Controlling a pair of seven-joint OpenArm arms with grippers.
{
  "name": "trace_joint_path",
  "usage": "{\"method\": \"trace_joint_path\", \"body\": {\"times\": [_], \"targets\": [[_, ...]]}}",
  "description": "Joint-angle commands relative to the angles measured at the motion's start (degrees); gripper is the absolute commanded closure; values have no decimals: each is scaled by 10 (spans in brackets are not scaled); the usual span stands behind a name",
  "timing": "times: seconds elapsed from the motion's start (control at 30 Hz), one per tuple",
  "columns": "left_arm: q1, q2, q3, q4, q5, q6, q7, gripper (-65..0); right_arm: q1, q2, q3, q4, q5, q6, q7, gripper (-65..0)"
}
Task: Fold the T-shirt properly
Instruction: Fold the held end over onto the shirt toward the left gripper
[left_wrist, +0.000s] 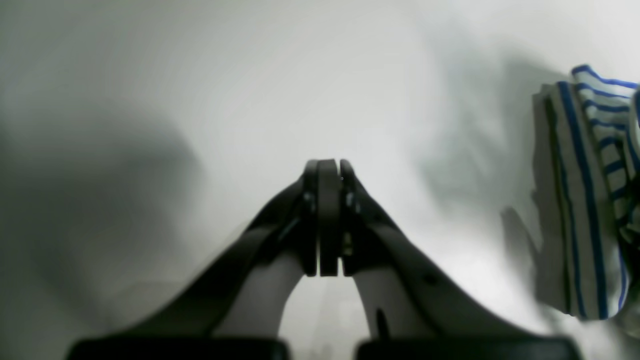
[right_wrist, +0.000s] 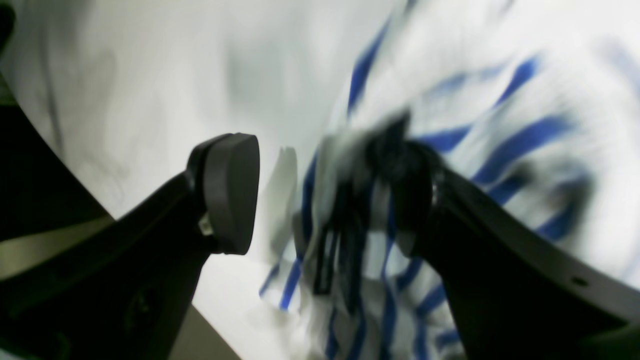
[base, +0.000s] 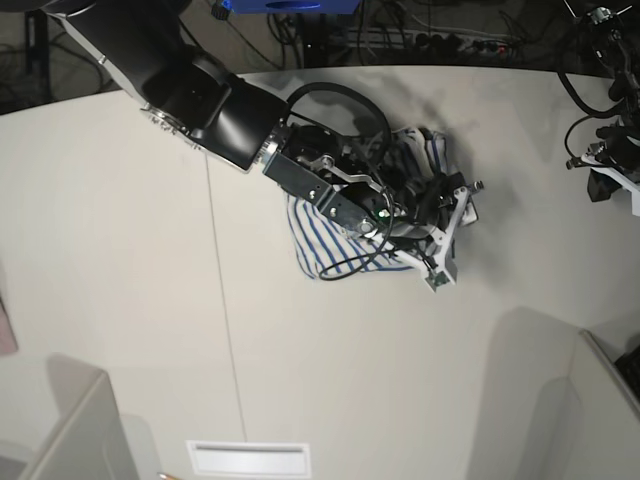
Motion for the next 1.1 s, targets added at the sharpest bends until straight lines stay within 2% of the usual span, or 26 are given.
{"method": "trace_joint_path", "body": {"times": [0.0,0.2,0.23,0.4,0.43,0.5,0.6,0.7,0.8,1.0,1.07], "targets": [[2,-12,-10,8,-6,2,-9,0,20,-10,-5,19,14,5,16,-383],[5,-12,-27,-4,-6,1,-9,0,39,-7,-15,98,21,3,20,-383],[2,-13,-27,-10,-6,1,-9,0,43,-5,-15,106,21,-8,19,-383],[2,-16,-24,-22,-6,1,-9,0,46,31,-16,127,21,-106,19,-365],[3,-15,-23,-22,-6,1,-10,0,45,41,-17,134,15,-122,19,-332],[4,-14,-22,-21,-6,1,-10,0,42,59,-18,152,-15,-151,18,-221],[2,-14,-21,-21,-6,1,-10,0,17,68,-14,159,-62,-192,-25,-12],[1,-13,-20,-21,-6,1,-10,0,0,56,-15,159,-121,-197,-76,0],[1,-13,-20,-20,-6,1,-10,0,-23,43,-13,158,-189,-197,-94,0],[2,-12,-20,-20,-6,1,-10,0,-53,2,-18,115,-218,-192,-100,0],[4,-12,-20,-16,-6,1,-10,0,-52,-9,-18,59,-222,-192,-75,0]]}}
